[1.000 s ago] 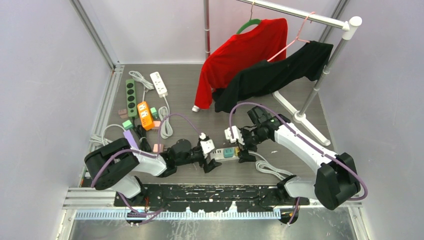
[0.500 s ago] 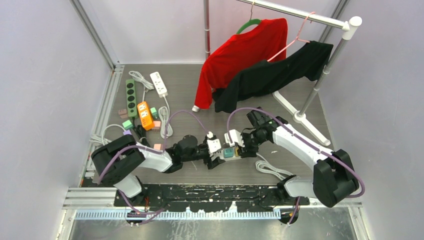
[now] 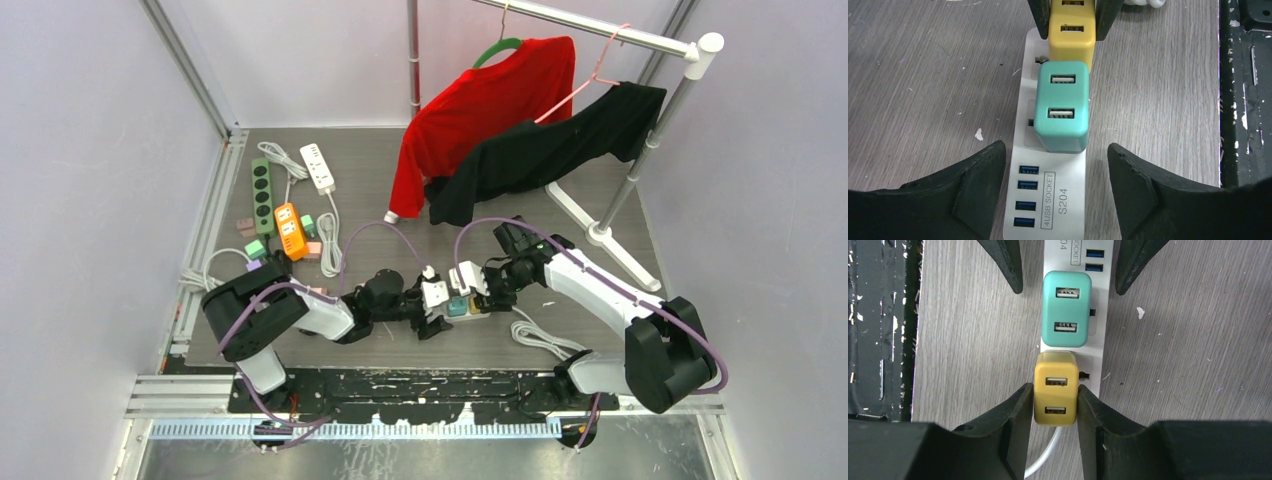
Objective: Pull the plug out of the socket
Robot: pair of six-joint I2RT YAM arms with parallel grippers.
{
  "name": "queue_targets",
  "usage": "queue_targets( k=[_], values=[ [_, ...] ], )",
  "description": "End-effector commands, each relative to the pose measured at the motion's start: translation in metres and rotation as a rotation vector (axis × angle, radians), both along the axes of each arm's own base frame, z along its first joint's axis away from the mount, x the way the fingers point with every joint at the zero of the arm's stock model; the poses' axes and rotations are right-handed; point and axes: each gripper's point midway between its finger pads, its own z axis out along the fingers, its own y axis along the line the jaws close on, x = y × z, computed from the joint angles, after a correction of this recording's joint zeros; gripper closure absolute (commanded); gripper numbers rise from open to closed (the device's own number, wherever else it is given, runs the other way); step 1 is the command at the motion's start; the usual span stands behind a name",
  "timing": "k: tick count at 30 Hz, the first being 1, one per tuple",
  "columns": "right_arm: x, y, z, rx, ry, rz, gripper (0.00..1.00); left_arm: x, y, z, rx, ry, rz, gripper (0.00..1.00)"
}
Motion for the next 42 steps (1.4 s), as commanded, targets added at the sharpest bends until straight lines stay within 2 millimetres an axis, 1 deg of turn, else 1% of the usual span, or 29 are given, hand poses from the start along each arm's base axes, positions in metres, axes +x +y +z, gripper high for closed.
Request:
queue_targets(
  k=[1,9,11,12,13,14,15,16,17,18,19,20,21,23,24,26,28,30,32,34,35,38,40,42],
  values=[
    [-0.008,0.005,0.002,0.035,0.022,0.041,0.59,0.008,-0.017,0.022,-0.093,-0.041,-0.016,0.26],
    [-0.010,0.005,0.003,0.038,0.024,0.049,0.64,0.012,-0.023,0.015,-0.096,-0.032,-0.011,0.33],
    [-0.010,0.005,0.002,0.037,0.026,0.051,0.66,0.012,-0.023,0.013,-0.091,-0.031,-0.010,0.40],
    [-0.010,0.005,0.002,0.037,0.027,0.050,0.68,0.012,-0.023,0.012,-0.088,-0.029,-0.011,0.44],
    [-0.010,0.005,0.002,0.037,0.027,0.052,0.70,0.011,-0.023,0.012,-0.086,-0.026,-0.011,0.51],
    [-0.010,0.006,0.002,0.037,0.029,0.052,0.72,0.011,-0.023,0.012,-0.084,-0.023,-0.013,0.60],
    [-0.011,0.006,0.002,0.039,0.032,0.055,0.76,0.010,-0.023,0.011,-0.081,-0.019,-0.017,0.75],
    [-0.013,0.008,0.002,0.043,0.042,0.059,0.80,0.009,-0.022,0.010,-0.078,-0.014,-0.019,0.87],
    [-0.016,0.011,0.003,0.054,0.054,0.065,0.84,0.008,-0.023,0.010,-0.076,-0.010,-0.025,0.96],
    [-0.019,0.014,0.005,0.066,0.070,0.074,0.91,0.007,-0.022,0.008,-0.072,-0.004,-0.028,1.00],
    [-0.022,0.019,0.007,0.080,0.084,0.082,0.98,0.006,-0.022,0.007,-0.069,0.002,-0.029,1.00],
    [-0.025,0.024,0.008,0.092,0.101,0.080,0.99,0.005,-0.022,0.006,-0.067,0.004,-0.031,1.00],
    [-0.022,0.028,0.010,0.102,0.109,0.060,0.99,0.005,-0.020,0.004,-0.063,0.011,-0.030,1.00],
    [-0.008,0.034,0.013,0.107,0.112,-0.024,0.99,0.003,-0.017,0.000,-0.056,0.018,-0.024,1.00],
    [-0.001,0.033,0.014,0.098,0.103,-0.048,0.99,0.002,-0.015,-0.002,-0.054,0.019,-0.019,1.00],
    [0.007,0.021,0.015,0.070,0.086,-0.069,0.99,0.001,-0.009,-0.005,-0.048,0.018,-0.008,1.00],
    [0.013,0.002,0.014,0.047,0.053,-0.084,0.99,0.000,-0.003,-0.009,-0.038,0.017,0.002,1.00],
    [0.005,-0.014,0.006,-0.003,0.023,-0.032,0.99,-0.001,0.001,-0.012,-0.030,0.018,0.006,1.00],
    [-0.014,-0.019,-0.002,-0.013,0.037,0.067,0.99,-0.001,0.001,-0.015,-0.026,0.025,0.007,1.00],
    [-0.030,-0.011,-0.001,0.008,0.066,0.146,0.99,0.000,-0.001,-0.017,-0.027,0.034,0.006,1.00],
    [-0.035,-0.006,-0.001,0.011,0.076,0.168,0.99,0.001,-0.003,-0.017,-0.028,0.039,0.006,1.00],
    [-0.035,0.012,0.002,0.040,0.114,0.147,0.99,0.001,-0.008,-0.018,-0.031,0.056,0.004,1.00],
    [-0.026,0.027,0.008,0.082,0.128,0.070,0.99,0.001,-0.010,-0.020,-0.032,0.066,0.001,1.00],
    [-0.008,0.039,0.017,0.121,0.120,-0.032,0.99,0.001,-0.012,-0.022,-0.028,0.075,0.001,1.00]
  ],
)
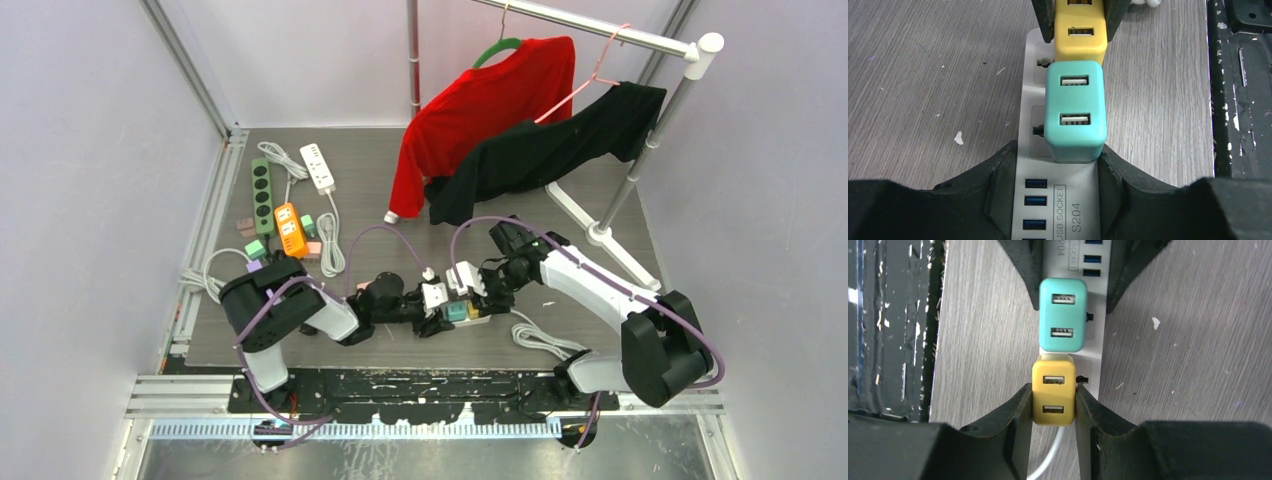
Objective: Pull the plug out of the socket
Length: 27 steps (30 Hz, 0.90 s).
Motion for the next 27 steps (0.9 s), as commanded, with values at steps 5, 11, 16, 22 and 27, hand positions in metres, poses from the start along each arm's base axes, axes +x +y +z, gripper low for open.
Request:
queue_targets(
  k=[5,11,16,22,27],
  values=[
    [0.032,0.006,0.019,0.065,0.008,-0.209,0.99,0.005,0.000,-0.018,0.035,0.025,0.019,1.00],
    [-0.008,-0.021,0.015,0.054,0.038,-0.025,0.99,0.006,0.005,-0.022,0.039,0.041,0.027,1.00],
    [-0.029,0.009,0.015,0.084,0.090,0.088,0.99,0.007,-0.002,-0.020,0.029,0.064,0.015,1.00],
    [0.005,0.032,0.033,0.139,0.097,-0.107,0.99,0.003,-0.004,-0.025,0.058,0.107,0.000,1.00],
    [0.010,-0.003,0.038,0.117,0.064,-0.122,0.99,-0.002,0.002,-0.033,0.081,0.130,0.000,1.00]
  ],
)
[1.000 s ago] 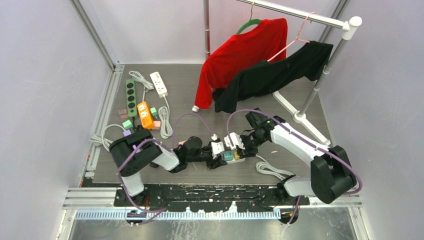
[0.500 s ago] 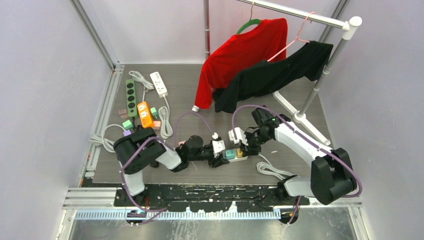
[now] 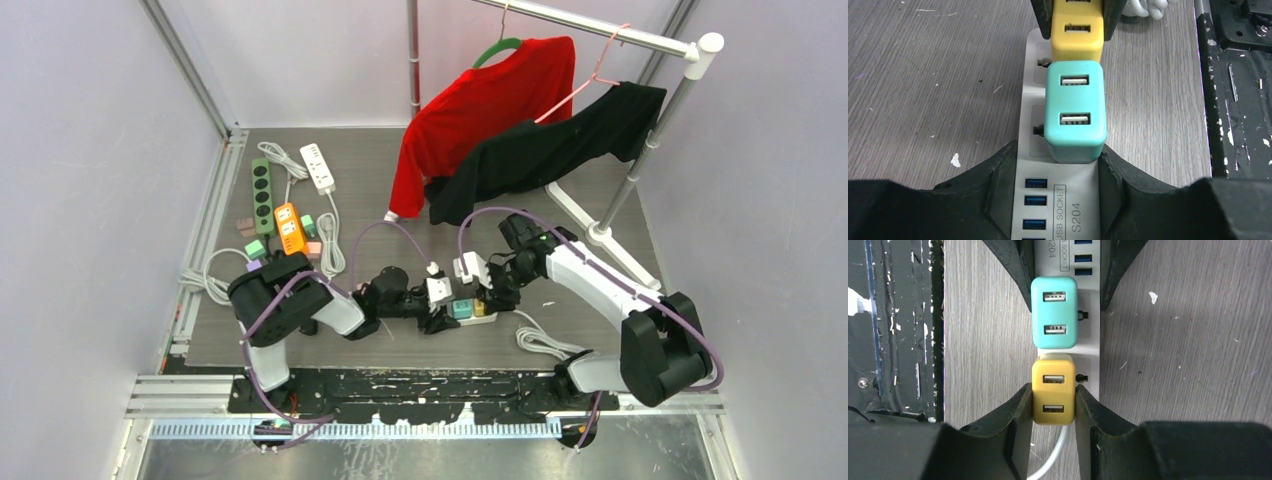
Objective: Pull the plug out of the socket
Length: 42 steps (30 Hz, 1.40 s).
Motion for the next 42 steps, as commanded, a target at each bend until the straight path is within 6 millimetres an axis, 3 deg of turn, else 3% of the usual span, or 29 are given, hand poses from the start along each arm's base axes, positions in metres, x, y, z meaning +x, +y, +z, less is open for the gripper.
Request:
queue_targets(
  k=[1,5,10,15,17,20,23,25,30,32,36,42],
  values=[
    [-0.001,0.004,0.031,0.125,-0.019,0.044,0.99,-0.002,0.015,-0.035,0.112,0.086,0.047,1.00],
    [-0.021,-0.009,0.015,0.080,-0.004,0.152,0.99,-0.002,0.014,-0.036,0.109,0.106,0.049,1.00],
    [-0.053,0.023,0.018,0.160,0.059,0.299,0.99,0.000,0.011,-0.040,0.109,0.137,0.055,1.00],
    [-0.022,0.047,0.034,0.211,0.027,0.139,0.99,0.001,0.013,-0.043,0.138,0.150,0.064,1.00],
    [-0.007,0.042,0.041,0.222,0.004,0.067,0.99,0.002,0.016,-0.046,0.154,0.145,0.070,1.00],
    [0.010,0.018,0.047,0.233,-0.030,-0.028,0.99,0.003,0.021,-0.050,0.175,0.140,0.083,1.00],
    [0.001,-0.005,0.042,0.188,-0.051,0.007,0.99,0.007,0.024,-0.052,0.186,0.149,0.101,1.00],
    [-0.012,-0.010,0.036,0.180,-0.048,0.071,0.99,0.009,0.025,-0.052,0.192,0.154,0.109,1.00],
    [-0.047,0.017,0.037,0.229,0.003,0.251,0.99,0.010,0.023,-0.051,0.205,0.170,0.105,1.00],
    [-0.048,0.028,0.039,0.254,0.022,0.254,0.99,0.010,0.022,-0.050,0.213,0.176,0.103,1.00],
    [-0.031,0.045,0.053,0.305,0.055,0.145,0.99,0.010,0.023,-0.050,0.231,0.184,0.103,1.00],
    [-0.025,0.010,0.064,0.239,0.021,0.101,0.99,0.007,0.023,-0.037,0.193,0.183,0.108,1.00]
  ],
)
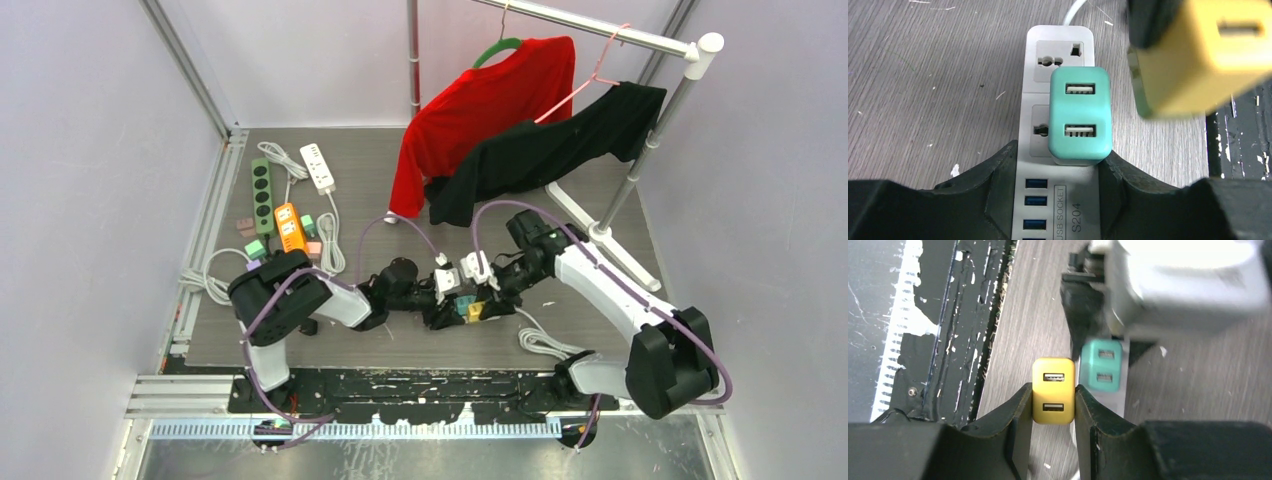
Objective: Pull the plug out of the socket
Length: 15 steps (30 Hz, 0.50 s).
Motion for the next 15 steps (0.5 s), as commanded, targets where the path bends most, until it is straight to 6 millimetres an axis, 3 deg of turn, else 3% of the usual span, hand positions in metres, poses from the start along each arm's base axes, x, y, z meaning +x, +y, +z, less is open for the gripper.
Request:
queue_targets(
  k=[1,4,6,9,15],
  values=[
    [0.001,-0.017,0.031,0.027,-0.005,-0.031,0.99,-0.004,0.033,-0.031,0.142,0.102,0.094,0.98],
    [-0.008,-0.019,0.043,0.059,0.067,-0.029,0.99,-0.001,0.029,-0.007,0.089,0.120,0.128,0.52],
    [-0.009,-0.017,0.048,0.065,0.118,-0.037,0.99,-0.001,0.028,0.012,0.044,0.132,0.144,0.35],
    [-0.009,-0.013,0.055,0.069,0.200,-0.062,0.99,-0.001,0.032,0.036,0.000,0.118,0.175,0.22],
    [0.003,-0.003,0.073,0.126,0.362,-0.216,0.99,-0.012,0.057,0.079,-0.083,0.083,0.221,0.18]
  ],
)
